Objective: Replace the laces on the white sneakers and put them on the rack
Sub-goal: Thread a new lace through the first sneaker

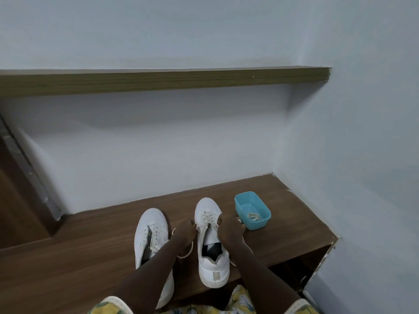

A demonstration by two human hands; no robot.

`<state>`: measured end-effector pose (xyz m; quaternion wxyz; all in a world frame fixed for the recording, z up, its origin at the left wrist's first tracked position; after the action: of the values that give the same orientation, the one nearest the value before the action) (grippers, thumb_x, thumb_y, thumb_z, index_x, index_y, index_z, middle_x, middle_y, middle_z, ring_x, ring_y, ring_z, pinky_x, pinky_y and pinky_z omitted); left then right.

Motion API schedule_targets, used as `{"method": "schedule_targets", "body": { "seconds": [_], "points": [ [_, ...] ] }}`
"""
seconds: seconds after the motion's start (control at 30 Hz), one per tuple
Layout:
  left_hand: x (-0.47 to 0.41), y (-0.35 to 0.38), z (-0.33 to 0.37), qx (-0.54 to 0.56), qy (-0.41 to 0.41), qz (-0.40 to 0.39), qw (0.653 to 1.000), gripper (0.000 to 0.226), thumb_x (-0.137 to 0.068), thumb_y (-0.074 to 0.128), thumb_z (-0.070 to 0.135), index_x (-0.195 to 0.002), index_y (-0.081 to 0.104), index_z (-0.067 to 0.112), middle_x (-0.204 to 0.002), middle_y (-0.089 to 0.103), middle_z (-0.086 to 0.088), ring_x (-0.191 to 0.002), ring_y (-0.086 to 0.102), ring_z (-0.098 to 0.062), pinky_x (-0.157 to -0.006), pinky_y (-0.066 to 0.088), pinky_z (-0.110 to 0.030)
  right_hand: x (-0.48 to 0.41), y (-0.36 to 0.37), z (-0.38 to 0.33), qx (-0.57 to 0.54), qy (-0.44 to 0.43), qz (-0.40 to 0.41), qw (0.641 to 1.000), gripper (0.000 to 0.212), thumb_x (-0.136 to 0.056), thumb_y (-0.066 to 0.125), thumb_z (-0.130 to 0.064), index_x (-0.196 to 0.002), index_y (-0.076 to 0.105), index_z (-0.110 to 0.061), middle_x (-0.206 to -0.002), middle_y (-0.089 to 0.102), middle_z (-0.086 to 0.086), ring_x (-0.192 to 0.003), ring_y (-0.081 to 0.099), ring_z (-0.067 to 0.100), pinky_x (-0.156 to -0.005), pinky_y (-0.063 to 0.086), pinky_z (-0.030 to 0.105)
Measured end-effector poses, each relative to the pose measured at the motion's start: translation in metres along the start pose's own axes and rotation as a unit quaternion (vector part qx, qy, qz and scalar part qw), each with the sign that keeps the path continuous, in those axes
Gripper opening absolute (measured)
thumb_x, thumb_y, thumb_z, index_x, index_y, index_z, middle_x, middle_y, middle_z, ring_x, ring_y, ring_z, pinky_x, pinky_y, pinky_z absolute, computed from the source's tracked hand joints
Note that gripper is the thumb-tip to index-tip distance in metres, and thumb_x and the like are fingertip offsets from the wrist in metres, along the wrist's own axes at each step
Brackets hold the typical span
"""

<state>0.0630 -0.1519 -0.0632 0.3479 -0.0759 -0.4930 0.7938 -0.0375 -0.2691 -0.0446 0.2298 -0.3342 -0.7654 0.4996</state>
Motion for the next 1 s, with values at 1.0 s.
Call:
{"method": "schedule_targets", "body": {
  "seconds": [1.0],
  "points": [
    [0.021, -0.029, -0.002, -0.028, 0.023, 0.059, 0.998, 0.028, -0.096, 0.044, 0.019, -0.097, 0.067, 0.004, -0.097, 0.068, -0.012, -0.090, 0.061, -0.025, -0.078, 0.044, -0.030, 0.010, -0.008, 0.016, -0.017, 0.002, -0.038, 0.999, 0.024, -0.094, 0.045, -0.014, -0.112, 0.061, -0.018, -0.118, 0.062, 0.002, -0.113, 0.056, 0.021, -0.092, 0.041, 0.031]
  ]
}}
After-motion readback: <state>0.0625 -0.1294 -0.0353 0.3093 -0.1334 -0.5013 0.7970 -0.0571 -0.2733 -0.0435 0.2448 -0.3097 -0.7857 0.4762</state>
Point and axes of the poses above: each hand's wrist, its own x-axis away from the middle knuckle, its own y-axis out of the palm, z = x × y, the point moved 10 cm from there along -x, towards the middle knuckle
